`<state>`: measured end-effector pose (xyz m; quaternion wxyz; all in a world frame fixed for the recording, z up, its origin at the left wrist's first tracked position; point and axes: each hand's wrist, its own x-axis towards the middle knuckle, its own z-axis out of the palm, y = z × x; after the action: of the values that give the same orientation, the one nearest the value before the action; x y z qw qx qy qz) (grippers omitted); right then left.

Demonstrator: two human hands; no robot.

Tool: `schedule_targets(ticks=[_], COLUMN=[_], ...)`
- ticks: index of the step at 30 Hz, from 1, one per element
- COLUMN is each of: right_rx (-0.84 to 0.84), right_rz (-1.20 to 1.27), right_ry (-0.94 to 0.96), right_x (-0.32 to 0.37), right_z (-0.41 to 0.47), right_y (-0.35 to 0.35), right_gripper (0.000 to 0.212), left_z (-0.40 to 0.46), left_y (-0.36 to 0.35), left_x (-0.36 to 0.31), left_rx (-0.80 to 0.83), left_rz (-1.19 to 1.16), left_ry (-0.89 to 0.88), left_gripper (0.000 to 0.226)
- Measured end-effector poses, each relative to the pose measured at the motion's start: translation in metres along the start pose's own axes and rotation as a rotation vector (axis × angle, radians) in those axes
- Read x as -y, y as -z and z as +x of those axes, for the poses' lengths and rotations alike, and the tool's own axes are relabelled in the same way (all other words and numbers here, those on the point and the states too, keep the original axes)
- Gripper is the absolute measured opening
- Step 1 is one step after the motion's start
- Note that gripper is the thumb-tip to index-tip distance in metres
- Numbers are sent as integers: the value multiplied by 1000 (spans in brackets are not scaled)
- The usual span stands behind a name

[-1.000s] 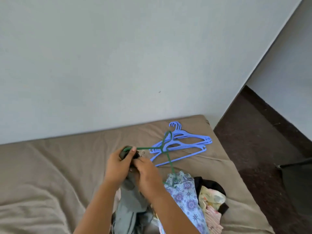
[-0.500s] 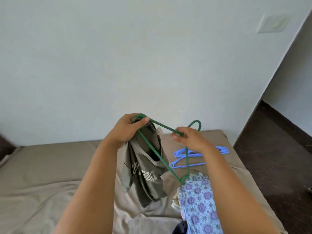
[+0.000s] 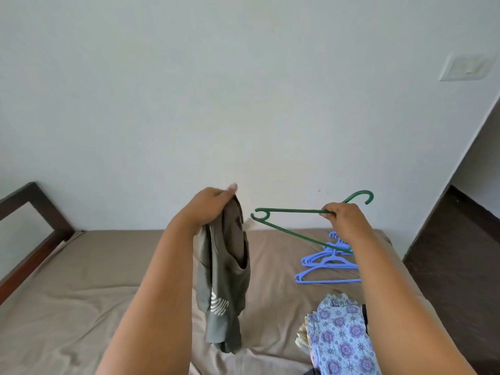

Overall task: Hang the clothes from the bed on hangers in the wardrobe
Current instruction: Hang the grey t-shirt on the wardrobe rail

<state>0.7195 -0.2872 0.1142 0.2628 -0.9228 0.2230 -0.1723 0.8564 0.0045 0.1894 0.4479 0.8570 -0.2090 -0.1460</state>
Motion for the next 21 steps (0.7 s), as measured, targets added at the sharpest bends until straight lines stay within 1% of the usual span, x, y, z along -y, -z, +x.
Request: schedule_targets(ticks=[1, 2, 3, 5, 7, 9, 11, 12, 14, 17, 19, 21], right_rx=[-11, -37, -71, -114, -89, -51, -9, 10, 40, 79, 66, 45], right_rz=[31, 99, 220, 604, 957, 1151, 1253, 1276, 1278, 1301, 1359, 1359], right_ry=[-14, -31, -61, -130, -149, -116, -82, -72, -56, -41, -40, -5], right_x=[-2, -1, 3, 20, 42, 63, 80, 85, 93, 100, 101, 99], right_z=[-1, -4, -6, -11, -14, -17, -22, -23, -25, -25, -24, -20], right_y=[-1, -3, -3, -2, 0, 1, 1, 0, -3, -3, 2, 6], right_gripper=[14, 15, 16, 16, 17, 18, 18, 19, 19, 18, 19, 18], left_z=[0, 1, 1, 0, -1, -5, -9, -11, -15, -20, -23, -25], left_y=[4, 7, 9, 12, 12, 10, 9, 9, 8, 9, 10, 11], left_x=[-1, -1, 0, 5, 10, 11, 9, 7, 2, -6, -10, -12], left_rx=[-66, -96, -92, -102, -158, -145, -88, -64, -44, -53, -128, -196], left_rz=[-13, -6, -8, -62, -156, -230, -239, -228, -198, -154, -107, -104], left_ry=[-9, -20, -19, 20, 50, 68, 47, 35, 22, -26, -62, -84], left_gripper=[50, 51, 50, 46, 40, 33, 15, 18, 33, 37, 35, 36])
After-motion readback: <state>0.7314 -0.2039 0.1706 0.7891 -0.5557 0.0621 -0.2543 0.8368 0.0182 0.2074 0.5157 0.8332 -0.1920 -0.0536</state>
